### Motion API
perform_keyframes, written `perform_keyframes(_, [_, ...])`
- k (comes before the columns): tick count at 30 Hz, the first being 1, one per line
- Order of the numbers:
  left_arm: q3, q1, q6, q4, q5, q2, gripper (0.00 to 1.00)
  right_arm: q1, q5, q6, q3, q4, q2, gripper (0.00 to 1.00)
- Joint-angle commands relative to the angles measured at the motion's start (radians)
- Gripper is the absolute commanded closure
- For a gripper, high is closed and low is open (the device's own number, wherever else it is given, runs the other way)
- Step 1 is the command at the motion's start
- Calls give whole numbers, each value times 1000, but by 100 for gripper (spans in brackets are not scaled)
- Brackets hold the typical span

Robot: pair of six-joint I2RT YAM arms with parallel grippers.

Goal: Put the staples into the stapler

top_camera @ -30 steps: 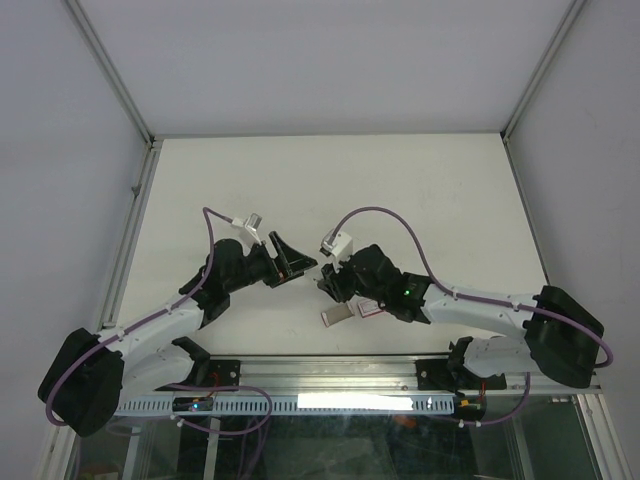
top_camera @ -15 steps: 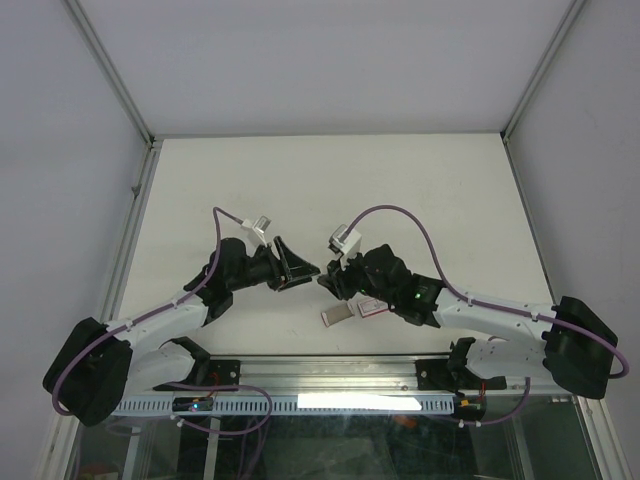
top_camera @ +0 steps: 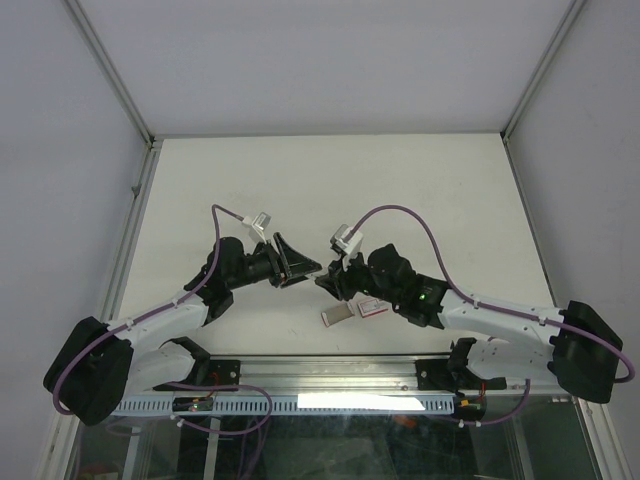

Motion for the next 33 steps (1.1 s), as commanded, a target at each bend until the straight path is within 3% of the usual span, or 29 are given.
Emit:
perform_keyframes(1, [12, 4, -31, 84, 34, -2, 46, 6, -31, 0, 0, 81, -32, 99])
perform_keyframes(5, [1, 5, -44, 105, 34, 0, 54, 6, -51, -3, -1, 78, -35, 99])
perform_keyframes(9, [-6, 4, -54, 127, 37, -2, 71, 6, -26, 8, -1, 70, -37, 97])
perform_keyframes(12, [-6, 5, -59, 138, 39, -6, 80, 6, -2, 27, -9, 79, -57, 78])
perform_keyframes(16, [-7, 5, -50, 156, 39, -13, 84, 4, 18, 74, -16, 79, -95, 44])
perform_keyframes(21, [-25, 4, -29, 245, 34, -30, 90, -49, -29, 271, -21, 79, -172, 23])
perform_keyframes(28, [-27, 4, 5, 347, 60, -47, 93, -134, -200, 621, -64, 176, -211, 15])
perform_keyframes(33, [-18, 4, 30, 359, 101, -63, 93, -157, -300, 661, -58, 178, -182, 15])
